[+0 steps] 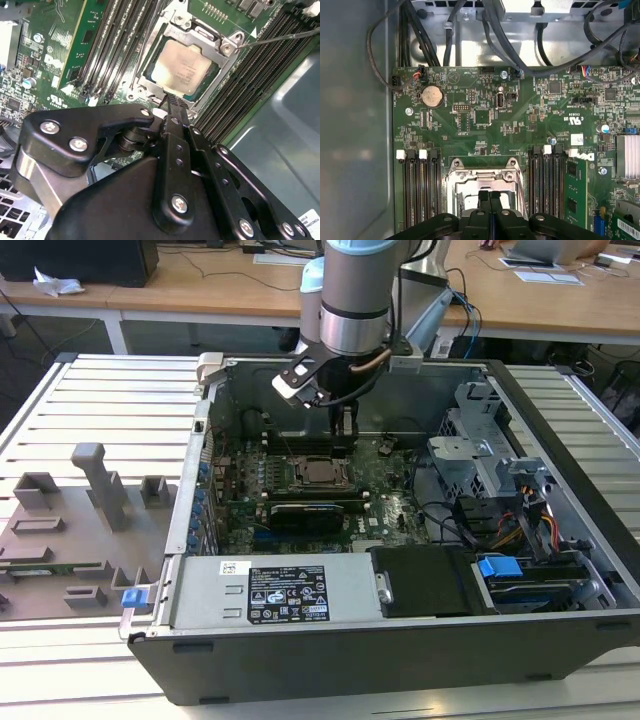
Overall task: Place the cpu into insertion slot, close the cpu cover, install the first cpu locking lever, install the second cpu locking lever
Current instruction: 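Close the cpu cover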
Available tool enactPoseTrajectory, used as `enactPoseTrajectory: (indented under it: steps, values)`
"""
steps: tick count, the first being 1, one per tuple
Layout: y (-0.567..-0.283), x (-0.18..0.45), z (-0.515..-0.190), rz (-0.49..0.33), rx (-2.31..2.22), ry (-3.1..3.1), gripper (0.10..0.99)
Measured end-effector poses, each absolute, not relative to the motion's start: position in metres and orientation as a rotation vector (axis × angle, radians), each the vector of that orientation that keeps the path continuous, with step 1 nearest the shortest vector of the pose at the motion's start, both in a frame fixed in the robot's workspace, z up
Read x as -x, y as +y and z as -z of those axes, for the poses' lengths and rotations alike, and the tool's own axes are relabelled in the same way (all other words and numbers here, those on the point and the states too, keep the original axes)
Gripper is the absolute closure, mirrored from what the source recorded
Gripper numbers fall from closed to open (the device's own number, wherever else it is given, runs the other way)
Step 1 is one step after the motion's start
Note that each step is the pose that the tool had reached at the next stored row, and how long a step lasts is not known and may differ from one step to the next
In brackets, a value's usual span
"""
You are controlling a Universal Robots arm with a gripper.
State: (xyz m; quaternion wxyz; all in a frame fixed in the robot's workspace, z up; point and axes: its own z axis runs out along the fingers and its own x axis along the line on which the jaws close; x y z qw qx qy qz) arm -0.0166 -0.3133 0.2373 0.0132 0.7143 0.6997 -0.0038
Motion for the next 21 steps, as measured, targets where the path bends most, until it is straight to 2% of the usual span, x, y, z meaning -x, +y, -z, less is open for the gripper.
enactPoseTrajectory:
  steps: [13, 21]
  values:
    - [-0.313, 0.039, -0.236, 0.012, -2.225, 2.18, 0.98]
    - [-0.313, 0.063, -0.218, 0.012, -2.225, 2.18, 0.98]
